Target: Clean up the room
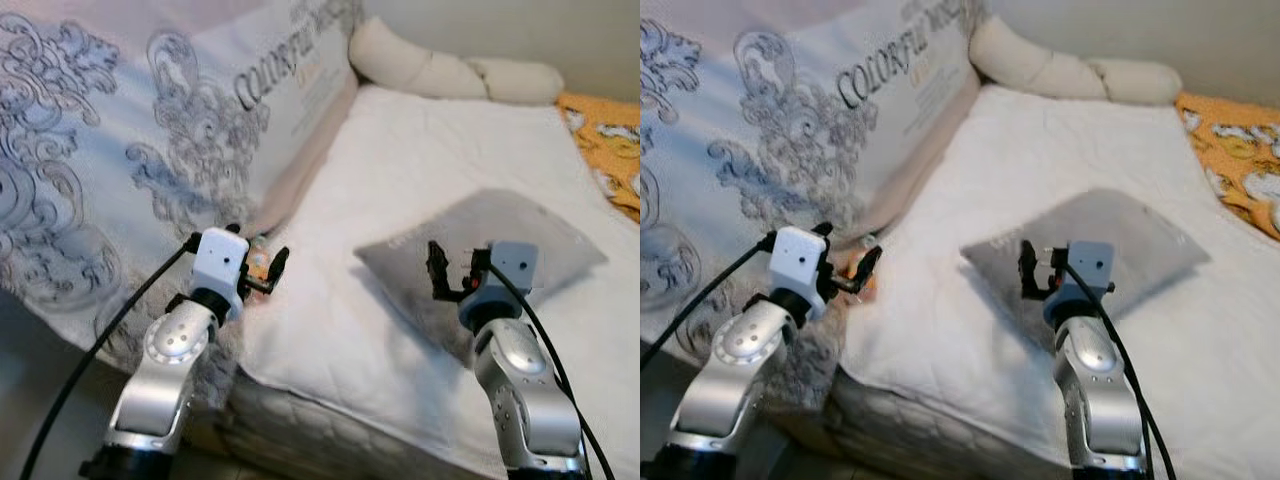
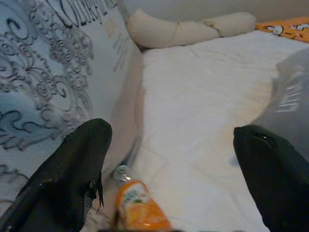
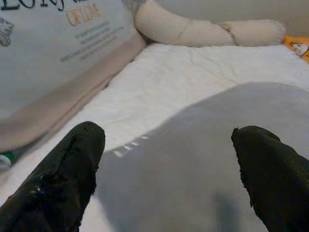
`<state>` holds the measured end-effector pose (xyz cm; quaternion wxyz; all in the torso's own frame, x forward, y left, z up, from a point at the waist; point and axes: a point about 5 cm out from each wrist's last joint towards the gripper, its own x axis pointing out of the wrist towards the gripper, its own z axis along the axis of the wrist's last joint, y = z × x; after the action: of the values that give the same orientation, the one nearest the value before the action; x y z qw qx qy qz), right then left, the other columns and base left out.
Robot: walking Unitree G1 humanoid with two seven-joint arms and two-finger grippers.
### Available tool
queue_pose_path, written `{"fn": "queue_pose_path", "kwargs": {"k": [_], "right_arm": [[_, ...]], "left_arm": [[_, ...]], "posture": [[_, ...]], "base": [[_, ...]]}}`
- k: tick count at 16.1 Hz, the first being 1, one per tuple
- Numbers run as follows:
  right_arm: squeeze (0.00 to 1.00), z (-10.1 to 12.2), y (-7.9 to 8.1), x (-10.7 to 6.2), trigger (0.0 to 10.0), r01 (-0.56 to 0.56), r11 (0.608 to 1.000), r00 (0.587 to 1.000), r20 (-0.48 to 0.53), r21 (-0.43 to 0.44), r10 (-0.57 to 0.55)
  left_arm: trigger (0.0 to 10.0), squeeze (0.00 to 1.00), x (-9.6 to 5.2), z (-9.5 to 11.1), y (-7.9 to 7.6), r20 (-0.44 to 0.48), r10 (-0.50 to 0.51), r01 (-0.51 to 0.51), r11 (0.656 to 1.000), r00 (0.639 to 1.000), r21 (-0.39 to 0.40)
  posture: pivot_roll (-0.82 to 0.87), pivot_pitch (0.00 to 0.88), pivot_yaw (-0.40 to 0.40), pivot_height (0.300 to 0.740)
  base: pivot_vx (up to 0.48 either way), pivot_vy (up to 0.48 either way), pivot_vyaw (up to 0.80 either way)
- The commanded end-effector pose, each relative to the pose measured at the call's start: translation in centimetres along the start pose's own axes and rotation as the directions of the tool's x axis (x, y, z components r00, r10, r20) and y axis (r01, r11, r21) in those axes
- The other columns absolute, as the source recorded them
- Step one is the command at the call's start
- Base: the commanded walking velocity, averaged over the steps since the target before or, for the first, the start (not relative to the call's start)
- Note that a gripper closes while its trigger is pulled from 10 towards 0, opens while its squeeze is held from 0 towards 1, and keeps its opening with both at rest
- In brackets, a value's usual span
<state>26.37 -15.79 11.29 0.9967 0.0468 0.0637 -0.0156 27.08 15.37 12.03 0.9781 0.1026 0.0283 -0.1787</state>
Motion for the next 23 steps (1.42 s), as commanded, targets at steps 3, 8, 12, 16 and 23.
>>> {"fn": "queue_pose_path", "kwargs": {"k": [3,8,12,16,23], "right_arm": [[0.0,0.2,0.4,-0.5,10.0,-0.033,0.999,0.999,0.015,-0.001,0.033],[0.0,-0.2,0.3,-1.2,10.0,-0.021,1.0,1.0,0.001,0.0,0.021],[0.0,-0.4,0.0,-1.4,10.0,-0.005,1.0,1.0,-0.022,-0.018,0.004],[0.0,-0.4,-0.3,-1.5,10.0,0.003,0.999,0.999,-0.036,-0.035,-0.004],[0.0,0.1,-0.1,-0.5,10.0,-0.305,0.915,0.942,-0.223,-0.265,0.249]], "left_arm": [[10.0,0.0,-0.3,-0.2,-1.3,-0.015,-0.102,0.102,0.995,0.995,0.008],[10.0,0.0,-0.5,-0.5,-1.7,-0.036,-0.14,0.141,0.99,0.989,0.019],[10.0,0.0,-0.4,-0.8,-1.8,-0.057,-0.153,0.154,0.988,0.987,0.025],[10.0,0.0,-0.2,-1.1,-1.7,-0.078,-0.128,0.131,0.991,0.989,0.035],[10.0,1.0,3.0,-3.5,-0.5,-0.247,-0.181,0.17,0.983,0.952,-0.065]], "posture": [[0.02,0.0,-0.01,0.74],[0.0,0.0,0.004,0.74],[-0.01,0.0,0.004,0.74],[-0.01,0.0,-0.001,0.74],[-0.02,0.0,-0.019,0.74]], "base": [[0.0,0.0,0.0],[0.0,0.0,0.0],[0.0,0.0,0.0],[0.0,0.0,0.0],[0.0,0.0,0.0]]}}
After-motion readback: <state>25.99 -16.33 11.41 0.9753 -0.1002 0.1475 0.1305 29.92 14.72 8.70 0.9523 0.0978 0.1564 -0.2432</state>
